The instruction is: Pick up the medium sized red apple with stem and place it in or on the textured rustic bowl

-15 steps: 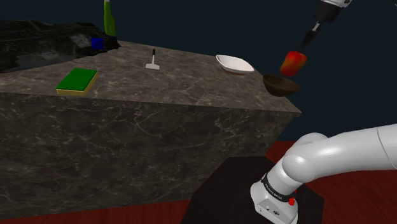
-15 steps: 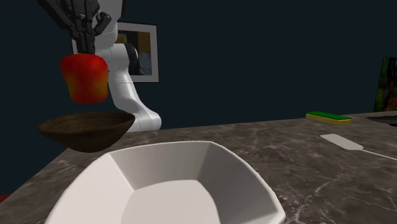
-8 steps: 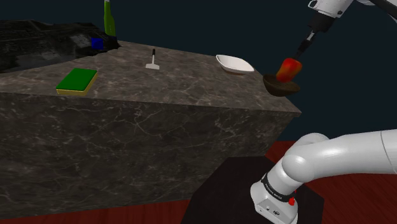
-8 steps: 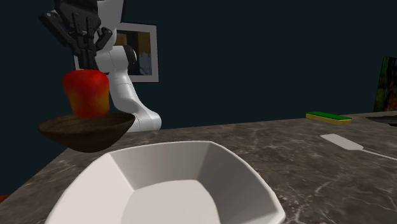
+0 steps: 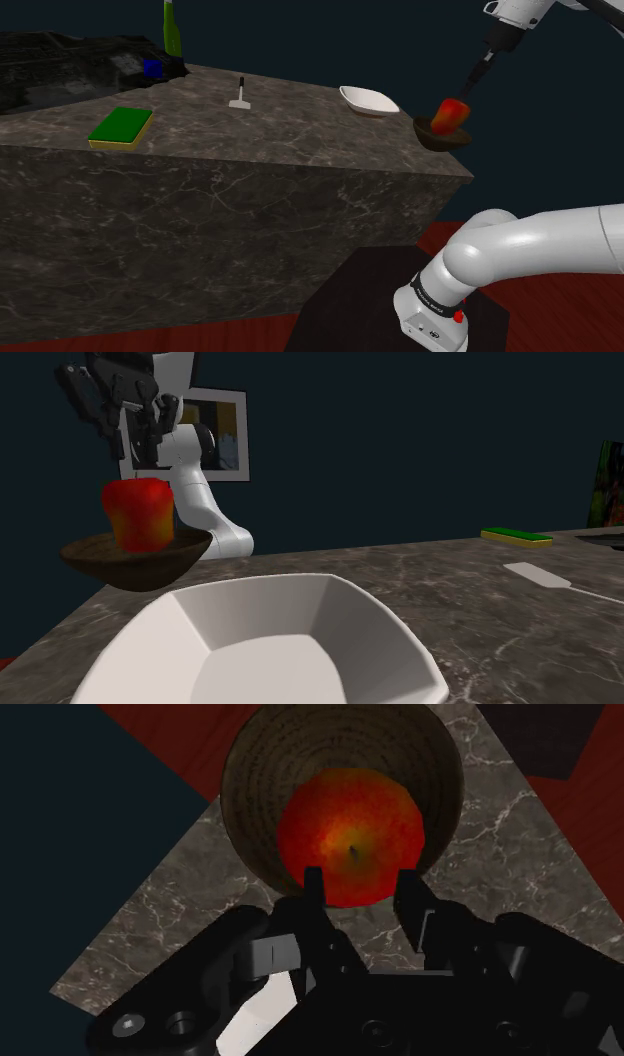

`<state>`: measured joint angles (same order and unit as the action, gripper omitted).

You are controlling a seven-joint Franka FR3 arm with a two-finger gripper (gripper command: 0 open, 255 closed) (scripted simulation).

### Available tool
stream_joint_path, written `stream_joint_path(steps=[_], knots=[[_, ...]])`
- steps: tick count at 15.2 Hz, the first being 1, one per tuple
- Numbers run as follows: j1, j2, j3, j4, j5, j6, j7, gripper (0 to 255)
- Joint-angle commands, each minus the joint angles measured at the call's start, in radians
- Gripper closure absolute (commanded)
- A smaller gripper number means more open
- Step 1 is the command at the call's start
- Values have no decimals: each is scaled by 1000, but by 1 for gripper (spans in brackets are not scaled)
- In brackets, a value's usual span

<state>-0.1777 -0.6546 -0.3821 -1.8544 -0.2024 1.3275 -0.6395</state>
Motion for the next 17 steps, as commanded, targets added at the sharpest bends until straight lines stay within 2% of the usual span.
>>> stream_joint_path(steps=[1, 5, 9, 17], knots=[[0, 0, 0, 0, 0, 0, 0, 0], [0, 0, 0, 0, 0, 0, 0, 0], [15, 81, -4, 204, 17, -124, -22, 0], [14, 81, -4, 204, 17, -124, -22, 0]])
